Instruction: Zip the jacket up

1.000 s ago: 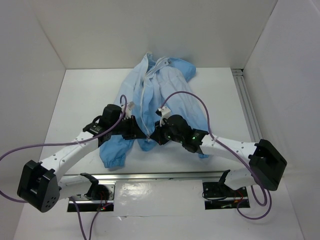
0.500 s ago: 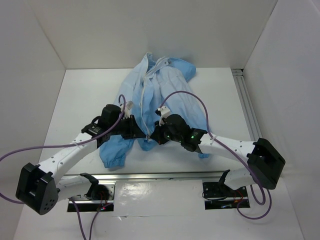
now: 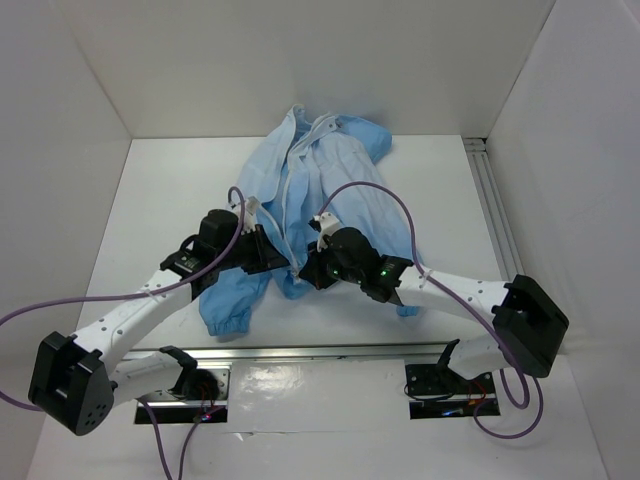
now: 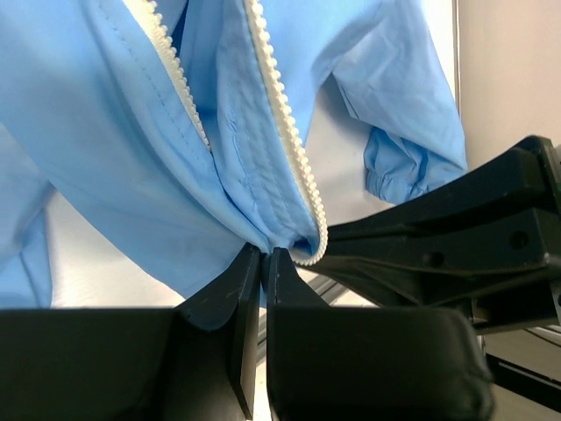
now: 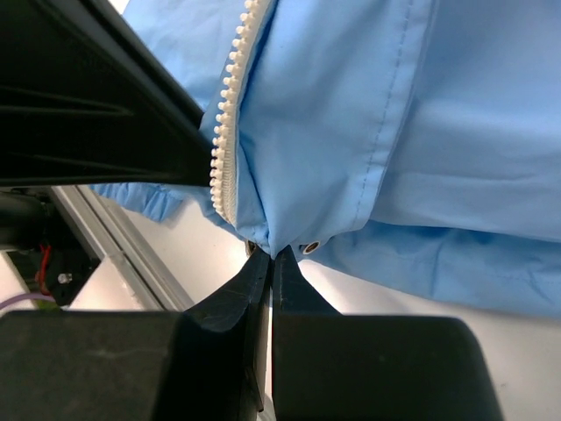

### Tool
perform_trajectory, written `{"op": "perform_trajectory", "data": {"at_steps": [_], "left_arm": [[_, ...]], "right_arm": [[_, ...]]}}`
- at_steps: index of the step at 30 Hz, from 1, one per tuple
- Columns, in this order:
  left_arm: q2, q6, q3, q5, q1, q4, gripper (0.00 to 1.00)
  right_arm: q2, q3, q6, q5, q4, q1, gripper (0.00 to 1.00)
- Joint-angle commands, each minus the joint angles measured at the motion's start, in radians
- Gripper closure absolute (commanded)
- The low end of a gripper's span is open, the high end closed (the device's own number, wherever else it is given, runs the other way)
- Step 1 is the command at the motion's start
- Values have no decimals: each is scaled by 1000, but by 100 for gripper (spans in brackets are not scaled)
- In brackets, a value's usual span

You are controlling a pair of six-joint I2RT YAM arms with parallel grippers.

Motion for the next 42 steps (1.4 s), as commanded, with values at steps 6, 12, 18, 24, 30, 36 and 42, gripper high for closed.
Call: {"op": "perform_trajectory", "data": {"at_steps": [6, 12, 18, 24, 30, 36, 42], "left_arm": [[-5, 16, -8, 9, -6, 109, 100], [-14, 25, -17, 19, -6, 109, 100], [-5, 34, -44, 29, -6, 118, 100], [-25, 16, -64, 69, -6, 150, 100], [-63, 6, -74, 89, -6, 160, 100], [-73, 6, -64, 124, -6, 149, 100], [-63, -3, -107, 125, -35, 169, 100]], "right_arm": [[-34, 28, 36, -19, 16, -7, 100], [-24, 37, 36, -9, 16, -7, 100], [-44, 37, 36, 9, 16, -7, 100], [-24, 37, 36, 29, 7, -7, 100], [15, 55, 45, 44, -13, -7, 100], [48, 88, 54, 76, -22, -27, 100], [48, 97, 75, 66, -13, -46, 100]]}}
